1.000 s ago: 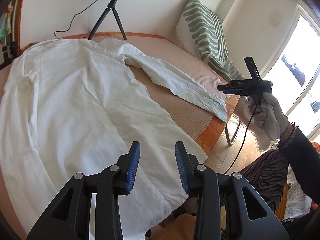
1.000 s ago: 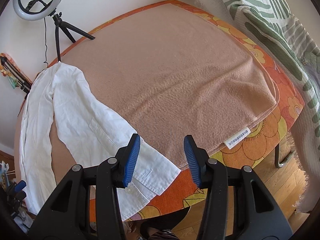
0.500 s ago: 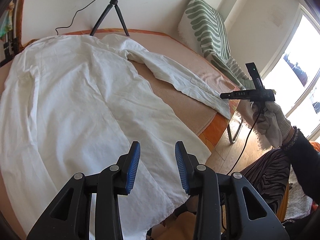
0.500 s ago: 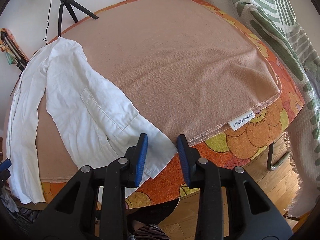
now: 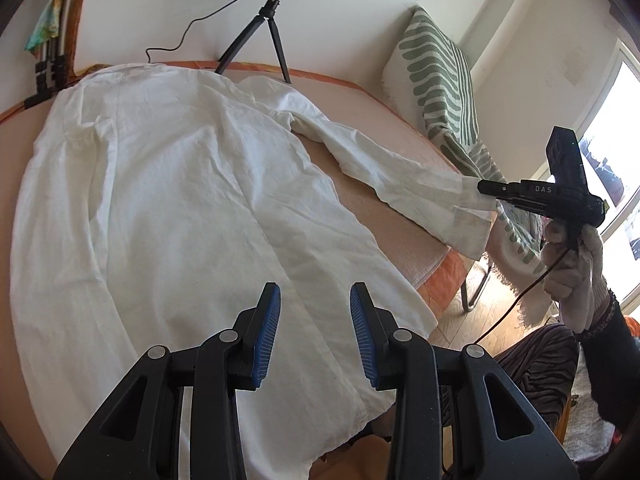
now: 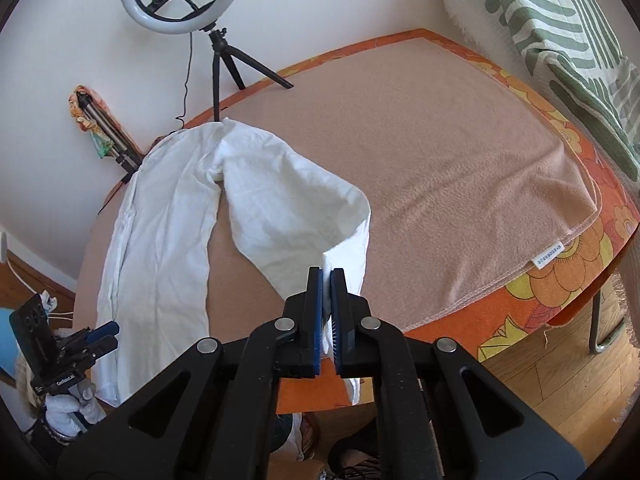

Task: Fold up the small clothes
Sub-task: 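Fold the held shirt side over the back toward the first fold with the right tool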

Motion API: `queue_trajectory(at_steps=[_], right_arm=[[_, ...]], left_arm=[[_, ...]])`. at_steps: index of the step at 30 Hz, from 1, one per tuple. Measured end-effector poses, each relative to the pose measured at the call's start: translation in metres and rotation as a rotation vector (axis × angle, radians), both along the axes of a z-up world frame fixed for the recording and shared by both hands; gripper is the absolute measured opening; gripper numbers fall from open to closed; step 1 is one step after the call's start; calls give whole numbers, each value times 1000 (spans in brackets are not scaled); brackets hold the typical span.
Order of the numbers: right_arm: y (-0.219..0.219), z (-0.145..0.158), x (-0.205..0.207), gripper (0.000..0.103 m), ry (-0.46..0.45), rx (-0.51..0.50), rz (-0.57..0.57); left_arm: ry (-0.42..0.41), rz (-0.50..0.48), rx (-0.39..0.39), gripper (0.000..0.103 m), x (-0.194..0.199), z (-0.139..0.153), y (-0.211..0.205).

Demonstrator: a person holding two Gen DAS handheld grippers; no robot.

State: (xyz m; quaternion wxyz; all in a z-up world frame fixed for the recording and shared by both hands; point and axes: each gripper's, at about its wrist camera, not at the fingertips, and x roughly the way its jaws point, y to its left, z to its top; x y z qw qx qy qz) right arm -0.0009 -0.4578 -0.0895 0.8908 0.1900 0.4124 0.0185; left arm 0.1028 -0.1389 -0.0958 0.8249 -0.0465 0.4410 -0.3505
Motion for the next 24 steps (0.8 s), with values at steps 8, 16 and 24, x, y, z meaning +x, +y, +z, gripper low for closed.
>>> queue_trajectory(at_steps=[8, 16, 24], right_arm=[[122, 25, 1, 5, -100, -12, 321], [208, -10, -4, 5, -40, -73, 604], [211, -18, -11, 33, 32, -105, 732]], left_arm=[[21, 52, -52, 35, 3, 0, 13], [53, 81, -107, 35, 4, -3, 25], [130, 32, -93, 35, 6, -20, 13]])
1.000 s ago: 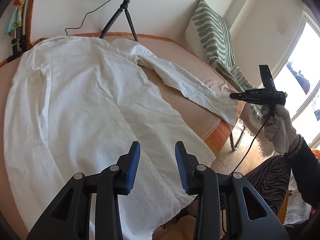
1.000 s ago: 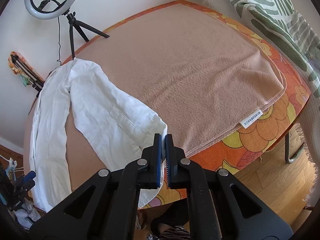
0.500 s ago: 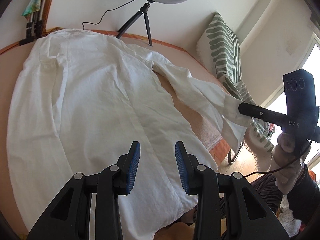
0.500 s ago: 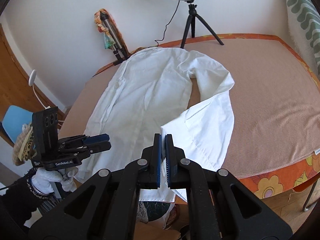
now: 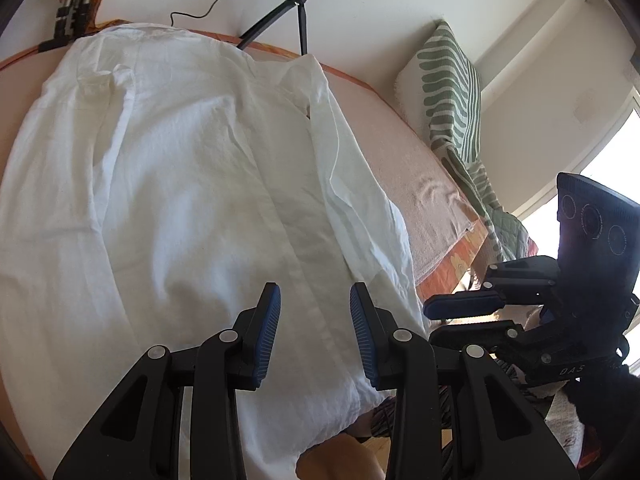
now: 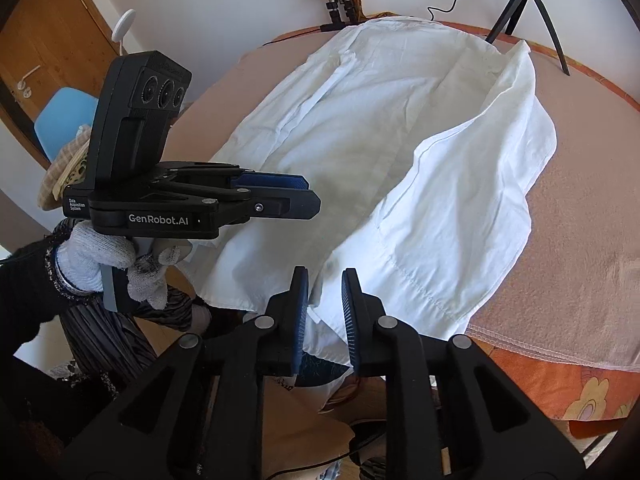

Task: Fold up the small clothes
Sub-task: 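Fold the held shirt side over the back toward the first fold with the right tool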

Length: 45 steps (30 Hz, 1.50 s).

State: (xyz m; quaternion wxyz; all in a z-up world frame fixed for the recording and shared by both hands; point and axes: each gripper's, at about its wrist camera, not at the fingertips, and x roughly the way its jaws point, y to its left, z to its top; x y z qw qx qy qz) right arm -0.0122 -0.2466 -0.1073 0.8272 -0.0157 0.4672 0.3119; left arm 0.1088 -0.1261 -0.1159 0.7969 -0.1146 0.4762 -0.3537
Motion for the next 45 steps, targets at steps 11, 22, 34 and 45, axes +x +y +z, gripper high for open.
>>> queue_trajectory(at_steps=[11, 22, 34, 45], right_arm=[[-78, 49, 110, 41, -16, 23, -242], [-92, 42, 284, 41, 70, -36, -426], [-46, 25, 330, 5, 32, -273, -452], [36, 28, 327, 5, -70, -499, -329]], left_arm=[[-23, -66, 100, 50, -7, -12, -39], [18, -71, 8, 10, -3, -21, -37], [49, -80, -78, 2, -12, -12, -26], [37, 10, -48, 10, -24, -9, 1]])
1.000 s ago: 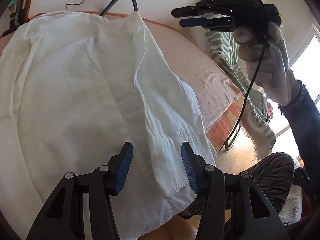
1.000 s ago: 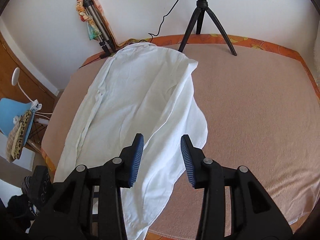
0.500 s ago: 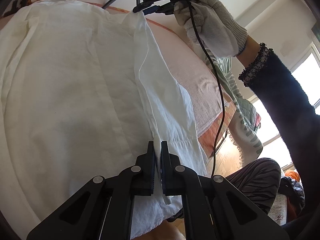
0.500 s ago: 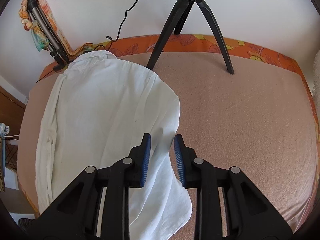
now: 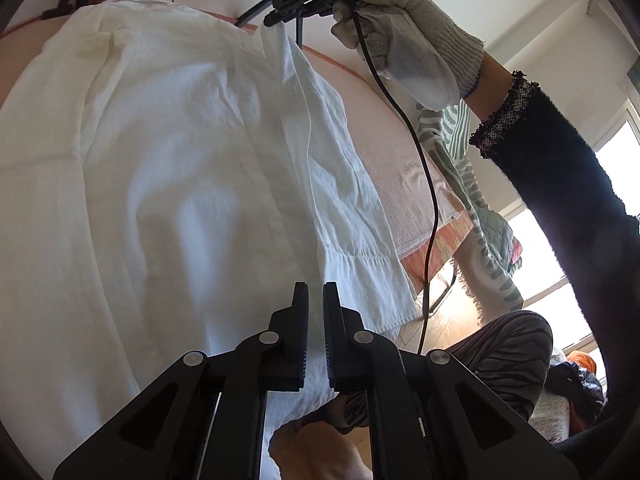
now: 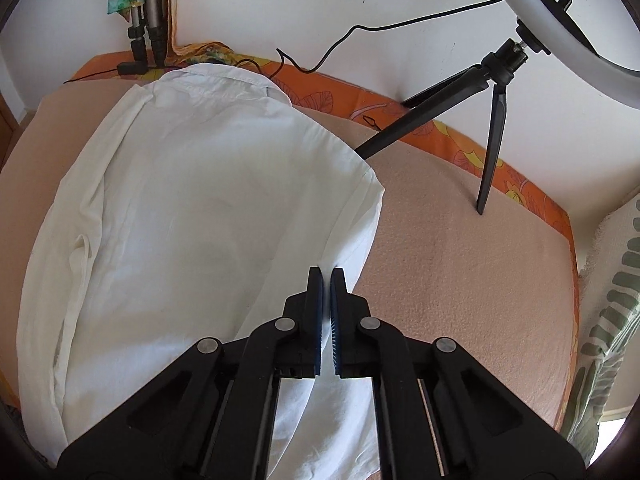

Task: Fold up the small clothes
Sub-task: 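Fold the held shirt side over the back toward the first fold with the right tool, then open the right tool to release the folded side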

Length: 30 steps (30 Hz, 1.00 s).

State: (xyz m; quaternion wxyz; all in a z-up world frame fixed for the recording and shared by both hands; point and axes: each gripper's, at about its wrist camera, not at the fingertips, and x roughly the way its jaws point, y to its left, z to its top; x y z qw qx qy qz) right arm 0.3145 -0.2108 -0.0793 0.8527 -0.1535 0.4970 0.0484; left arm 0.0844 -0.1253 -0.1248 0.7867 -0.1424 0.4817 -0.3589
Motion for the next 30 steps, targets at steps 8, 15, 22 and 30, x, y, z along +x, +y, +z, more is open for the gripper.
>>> queue_trajectory(at_steps=[8, 15, 22, 30], right_arm=[[-10, -5, 5, 5, 1, 17, -40], [-18, -1, 2, 5, -4, 38, -44], [13, 5, -9, 5, -7, 17, 48], [63, -44, 5, 5, 42, -49, 109]], left_arm=[[-57, -67, 107, 34, 7, 0, -36], [-19, -74, 7, 3, 12, -7, -41], [5, -63, -40, 2, -10, -1, -21], [41, -82, 4, 2, -18, -17, -21]])
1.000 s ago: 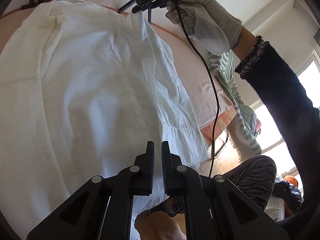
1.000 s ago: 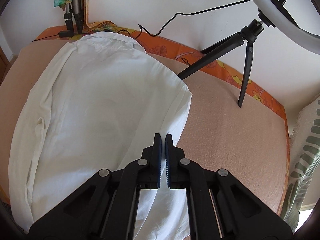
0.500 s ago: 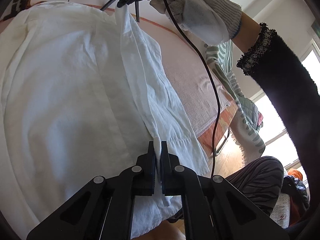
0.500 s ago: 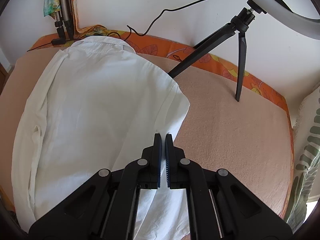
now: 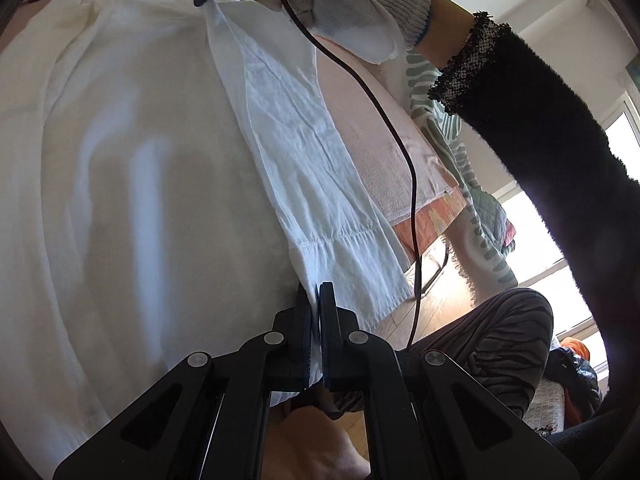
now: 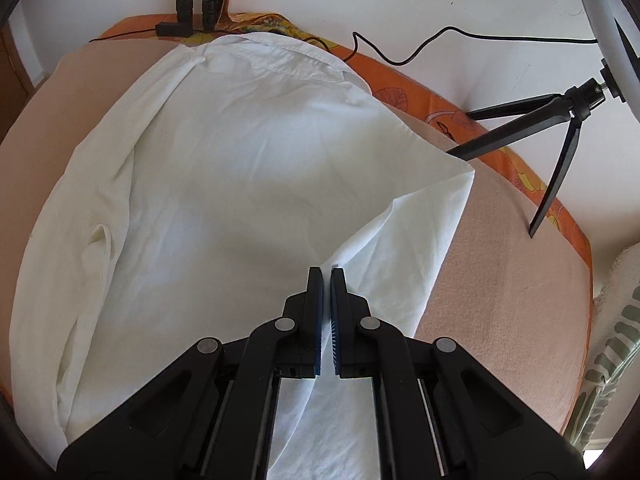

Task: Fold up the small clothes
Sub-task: 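Open the right tool to release the folded side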

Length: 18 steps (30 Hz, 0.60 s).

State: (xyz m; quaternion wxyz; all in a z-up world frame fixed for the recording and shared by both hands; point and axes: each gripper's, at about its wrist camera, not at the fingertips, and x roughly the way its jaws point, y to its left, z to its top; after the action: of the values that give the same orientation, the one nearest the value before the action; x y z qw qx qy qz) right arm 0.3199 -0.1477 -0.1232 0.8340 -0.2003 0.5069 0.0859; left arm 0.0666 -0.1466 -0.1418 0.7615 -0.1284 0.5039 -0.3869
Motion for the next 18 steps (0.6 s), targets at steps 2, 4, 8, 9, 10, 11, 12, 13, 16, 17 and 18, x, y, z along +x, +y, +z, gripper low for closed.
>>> queue_trajectory(at_steps=[2, 4, 8, 9, 10, 11, 12, 13, 16, 17, 18], right_arm=[[3, -15, 4, 5, 25, -3, -5], [0, -20, 5, 6, 27, 22, -7], [-21, 2, -3, 26, 54, 165, -8], [-31, 14, -10, 30, 26, 202, -8], [-41, 26, -18, 31, 2, 239, -14], [-54, 37, -26, 33, -15, 284, -24], [-70, 47, -35, 33, -28, 327, -42], [-84, 54, -44, 33, -41, 355, -62], [-131, 64, -74, 33, -75, 437, -117], [-144, 64, -83, 33, -86, 454, -135], [-157, 62, -91, 36, -98, 459, -152]], left_arm=[[-19, -24, 28, 2, -2, 4, -4], [-32, -22, 55, 2, -5, 8, -5], [-34, -11, 64, 4, -10, 14, 3], [-46, -5, 59, 4, -14, 17, 4], [-65, 0, 57, 4, -16, 22, 10], [-85, 5, 59, 4, -18, 26, 13], [-101, 13, 55, 4, -21, 31, 16], [-111, 23, 45, 4, -22, 34, 19], [-146, 51, 14, 4, -27, 43, 21], [-166, 53, 18, 5, -29, 45, 18], [-179, 48, 15, 5, -28, 47, 17]])
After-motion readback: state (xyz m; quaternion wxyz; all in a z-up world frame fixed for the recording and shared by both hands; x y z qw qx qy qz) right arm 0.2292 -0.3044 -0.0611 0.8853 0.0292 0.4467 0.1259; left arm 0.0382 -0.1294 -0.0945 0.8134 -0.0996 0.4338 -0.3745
